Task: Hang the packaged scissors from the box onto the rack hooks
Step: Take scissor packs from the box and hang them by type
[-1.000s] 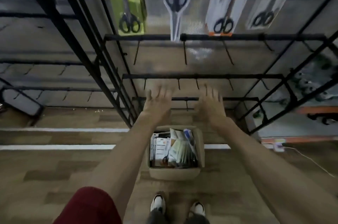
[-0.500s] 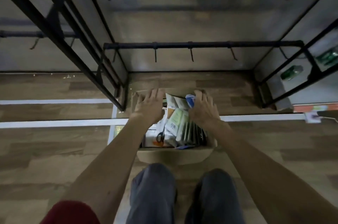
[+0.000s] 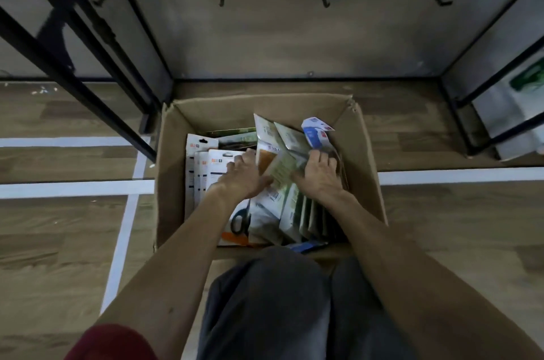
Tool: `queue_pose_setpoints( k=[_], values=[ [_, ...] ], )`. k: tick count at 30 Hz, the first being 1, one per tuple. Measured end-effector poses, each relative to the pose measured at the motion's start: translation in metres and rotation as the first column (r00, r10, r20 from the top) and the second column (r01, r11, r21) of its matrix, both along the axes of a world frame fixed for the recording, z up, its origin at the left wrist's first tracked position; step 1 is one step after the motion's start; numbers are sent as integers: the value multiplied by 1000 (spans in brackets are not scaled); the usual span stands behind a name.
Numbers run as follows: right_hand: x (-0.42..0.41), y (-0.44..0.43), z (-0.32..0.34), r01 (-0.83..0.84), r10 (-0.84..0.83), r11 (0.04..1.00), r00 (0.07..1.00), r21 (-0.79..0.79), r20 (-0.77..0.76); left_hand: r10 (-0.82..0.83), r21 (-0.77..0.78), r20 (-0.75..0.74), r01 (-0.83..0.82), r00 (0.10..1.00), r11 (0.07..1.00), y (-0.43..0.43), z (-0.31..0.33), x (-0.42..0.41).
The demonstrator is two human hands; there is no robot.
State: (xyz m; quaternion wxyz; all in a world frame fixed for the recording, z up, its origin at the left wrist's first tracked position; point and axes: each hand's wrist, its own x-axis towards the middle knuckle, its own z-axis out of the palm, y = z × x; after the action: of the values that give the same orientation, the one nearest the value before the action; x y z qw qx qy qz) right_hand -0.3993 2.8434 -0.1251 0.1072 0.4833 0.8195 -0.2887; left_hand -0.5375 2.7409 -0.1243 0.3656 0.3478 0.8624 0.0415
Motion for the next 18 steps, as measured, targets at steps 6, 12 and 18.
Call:
queue_pose_setpoints(
  k=[6,12,18],
  values=[
    [7,1,-9,138,-130,985,988,-105,77,142,-17,43,-142,989,990,7,-3,18],
    [-6,2,-19,272,-207,888,956,-371,208,333,15,88,-336,939,942,13,-20,21],
    [-11,3,-19,265,-230,886,964,-379,136,411,20,176,-421,894,907,17,-18,35]
  ],
)
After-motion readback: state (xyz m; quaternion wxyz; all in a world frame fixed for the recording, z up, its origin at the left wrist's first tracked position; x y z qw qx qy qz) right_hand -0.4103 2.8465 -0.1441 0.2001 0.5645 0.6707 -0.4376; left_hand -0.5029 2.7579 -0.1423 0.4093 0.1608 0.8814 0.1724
